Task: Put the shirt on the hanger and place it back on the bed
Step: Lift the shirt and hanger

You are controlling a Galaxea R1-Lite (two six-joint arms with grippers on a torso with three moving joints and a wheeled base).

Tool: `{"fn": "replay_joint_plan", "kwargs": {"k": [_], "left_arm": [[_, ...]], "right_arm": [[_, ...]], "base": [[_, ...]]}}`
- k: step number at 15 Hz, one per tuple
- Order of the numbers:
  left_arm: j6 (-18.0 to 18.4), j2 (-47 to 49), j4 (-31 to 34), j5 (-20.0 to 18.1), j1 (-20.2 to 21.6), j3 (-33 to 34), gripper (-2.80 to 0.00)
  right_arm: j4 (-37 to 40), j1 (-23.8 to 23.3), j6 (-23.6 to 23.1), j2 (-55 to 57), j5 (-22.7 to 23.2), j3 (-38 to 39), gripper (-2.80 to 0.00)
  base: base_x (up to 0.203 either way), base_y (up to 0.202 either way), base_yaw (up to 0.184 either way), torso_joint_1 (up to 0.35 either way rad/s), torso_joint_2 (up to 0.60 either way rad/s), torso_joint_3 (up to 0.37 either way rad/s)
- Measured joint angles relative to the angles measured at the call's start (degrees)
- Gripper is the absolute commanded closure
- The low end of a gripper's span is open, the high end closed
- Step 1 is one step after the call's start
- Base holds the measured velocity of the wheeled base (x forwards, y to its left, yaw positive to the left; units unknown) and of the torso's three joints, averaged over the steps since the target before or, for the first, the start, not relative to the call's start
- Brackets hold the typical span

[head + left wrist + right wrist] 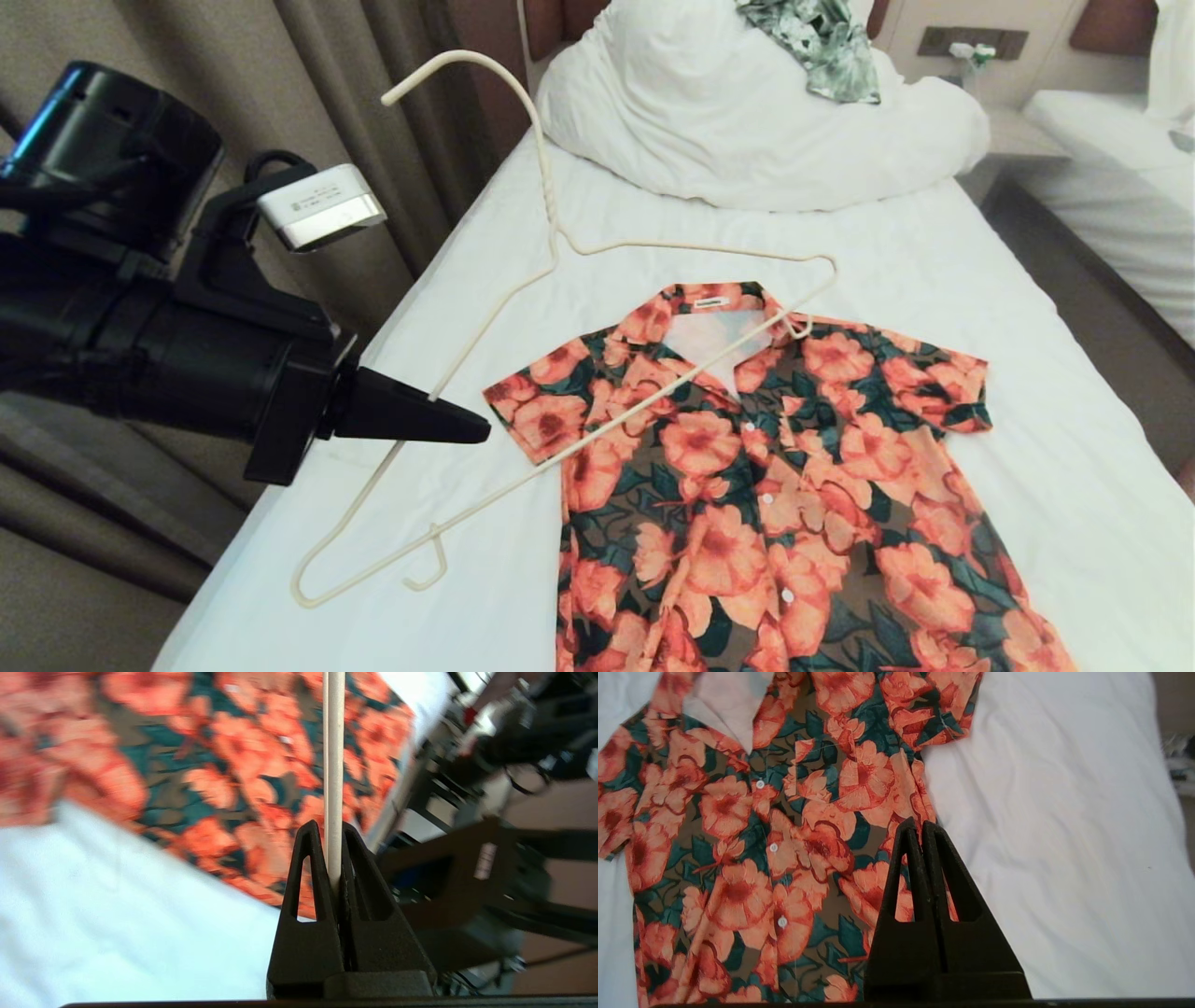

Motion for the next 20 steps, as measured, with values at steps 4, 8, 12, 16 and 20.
{"fn": "replay_joint_plan", "kwargs": {"k": [4, 8, 12, 16, 20], "left_arm": [[4.0, 0.6, -0.4, -0.2, 4.1, 0.3, 0.0], [6.9, 1.6, -0.3, -0.2, 6.4, 0.7, 0.0], [8.0, 1.8, -0.3, -0.3, 8.7, 0.8, 0.0], [8.5, 1.6, -0.2, -0.3, 9.6, 0.9, 0.0], [10.9, 1.0, -0.2, -0.3, 10.8, 1.6, 0.0]], "right_arm": [[1.5, 0.2, 1.0, 14.5, 0.3, -10.1, 0.0], [2.1, 2.7, 2.9, 28.9, 0.3, -21.2, 0.0], [3.4, 7.5, 7.4, 42.1, 0.3, -33.7, 0.0], [5.4, 12.5, 9.8, 53.7, -0.3, -45.5, 0.0], [6.3, 15.0, 11.8, 65.1, -3.0, -57.2, -2.8]], "base": [[0.0, 0.0, 0.0, 0.0, 0.0, 0.0], [0.0, 0.0, 0.0, 0.0, 0.0, 0.0], [0.0, 0.0, 0.0, 0.0, 0.0, 0.0], [0.0, 0.0, 0.0, 0.0, 0.0, 0.0], [0.0, 0.0, 0.0, 0.0, 0.0, 0.0]]}}
